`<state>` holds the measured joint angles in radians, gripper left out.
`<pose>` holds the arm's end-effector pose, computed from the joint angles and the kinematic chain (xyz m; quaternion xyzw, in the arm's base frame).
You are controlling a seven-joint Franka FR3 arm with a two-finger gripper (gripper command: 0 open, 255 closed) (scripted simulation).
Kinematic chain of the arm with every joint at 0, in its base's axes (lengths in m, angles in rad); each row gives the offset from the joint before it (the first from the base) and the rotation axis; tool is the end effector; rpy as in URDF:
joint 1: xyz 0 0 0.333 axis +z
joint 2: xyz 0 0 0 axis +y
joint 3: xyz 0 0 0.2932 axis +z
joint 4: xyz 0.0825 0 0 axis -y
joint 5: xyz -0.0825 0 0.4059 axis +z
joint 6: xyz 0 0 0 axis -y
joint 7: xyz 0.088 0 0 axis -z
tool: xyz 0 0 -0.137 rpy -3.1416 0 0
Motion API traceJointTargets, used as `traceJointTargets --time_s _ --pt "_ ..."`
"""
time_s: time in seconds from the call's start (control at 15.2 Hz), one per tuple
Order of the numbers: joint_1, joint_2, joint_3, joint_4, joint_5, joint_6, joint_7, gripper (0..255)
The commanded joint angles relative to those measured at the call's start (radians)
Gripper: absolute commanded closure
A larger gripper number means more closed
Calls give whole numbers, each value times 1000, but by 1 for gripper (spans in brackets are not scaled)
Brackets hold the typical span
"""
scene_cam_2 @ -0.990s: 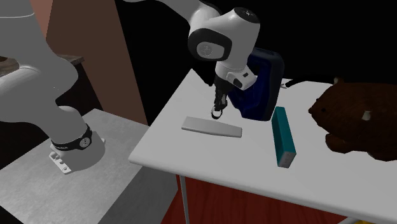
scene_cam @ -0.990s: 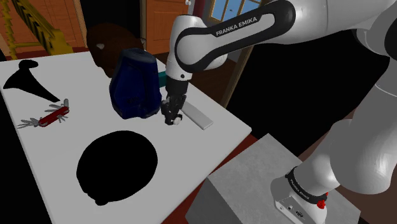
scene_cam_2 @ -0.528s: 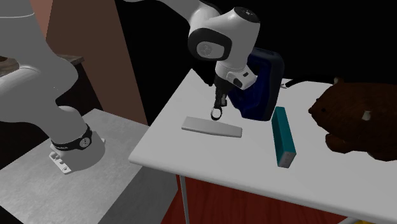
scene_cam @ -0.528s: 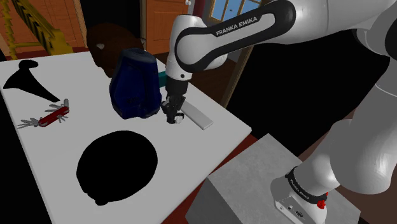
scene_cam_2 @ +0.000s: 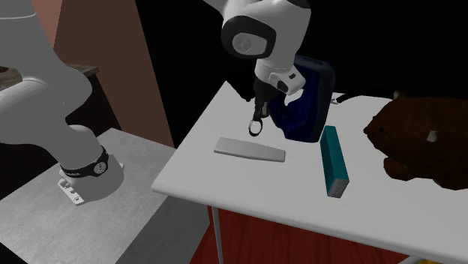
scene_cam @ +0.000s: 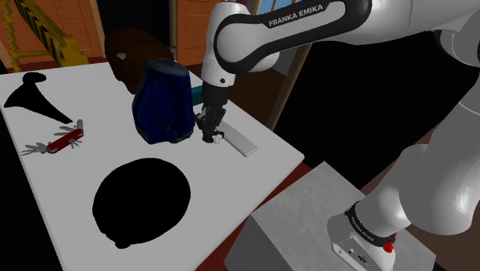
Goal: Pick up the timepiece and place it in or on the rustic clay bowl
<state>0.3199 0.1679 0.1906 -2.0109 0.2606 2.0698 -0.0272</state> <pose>0.5007 0.3028 0.3029 -0.9709 -0.1964 0.0821 0.1099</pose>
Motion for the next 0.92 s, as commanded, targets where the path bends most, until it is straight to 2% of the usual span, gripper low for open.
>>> traceJointTargets --time_s 0.0,0.86 --pt "0 -15 0 10 0 -24 6 255" --pt "-6 -76 -2 111 -6 -183 38 255"
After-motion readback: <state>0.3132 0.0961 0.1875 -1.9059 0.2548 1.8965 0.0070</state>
